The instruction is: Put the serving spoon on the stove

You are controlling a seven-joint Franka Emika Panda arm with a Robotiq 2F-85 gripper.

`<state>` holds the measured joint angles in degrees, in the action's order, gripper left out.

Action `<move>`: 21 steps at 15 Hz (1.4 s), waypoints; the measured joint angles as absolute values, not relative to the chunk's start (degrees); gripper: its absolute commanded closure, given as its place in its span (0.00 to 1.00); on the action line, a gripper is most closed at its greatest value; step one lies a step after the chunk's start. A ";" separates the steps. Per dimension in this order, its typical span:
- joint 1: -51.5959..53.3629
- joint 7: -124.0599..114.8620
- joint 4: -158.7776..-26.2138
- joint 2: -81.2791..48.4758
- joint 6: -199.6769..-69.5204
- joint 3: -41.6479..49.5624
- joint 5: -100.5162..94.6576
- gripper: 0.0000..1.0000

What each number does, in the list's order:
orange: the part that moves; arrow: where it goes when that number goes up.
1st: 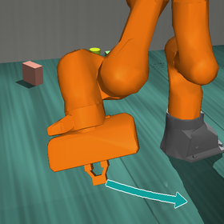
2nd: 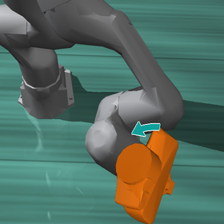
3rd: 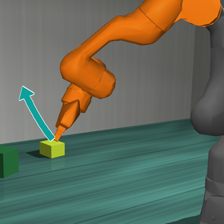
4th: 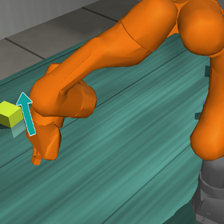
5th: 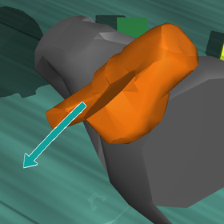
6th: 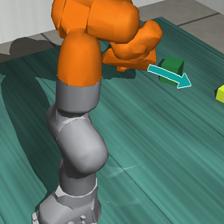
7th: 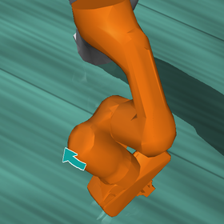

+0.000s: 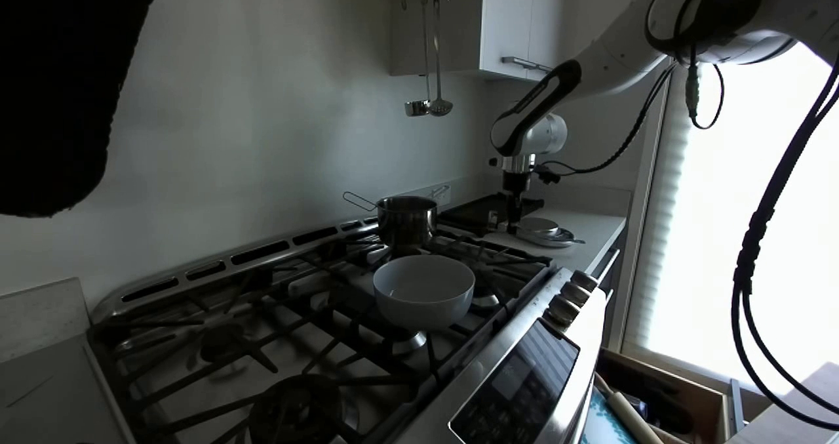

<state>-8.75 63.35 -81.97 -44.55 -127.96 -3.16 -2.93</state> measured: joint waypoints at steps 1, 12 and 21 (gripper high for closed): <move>-8.76 64.13 -82.54 -43.30 -127.19 -3.43 -2.94 0.95; -8.17 76.67 -88.87 -31.62 -123.18 -4.76 -3.11 0.95; -8.00 75.44 -90.74 -32.75 -126.23 -3.44 -3.22 0.55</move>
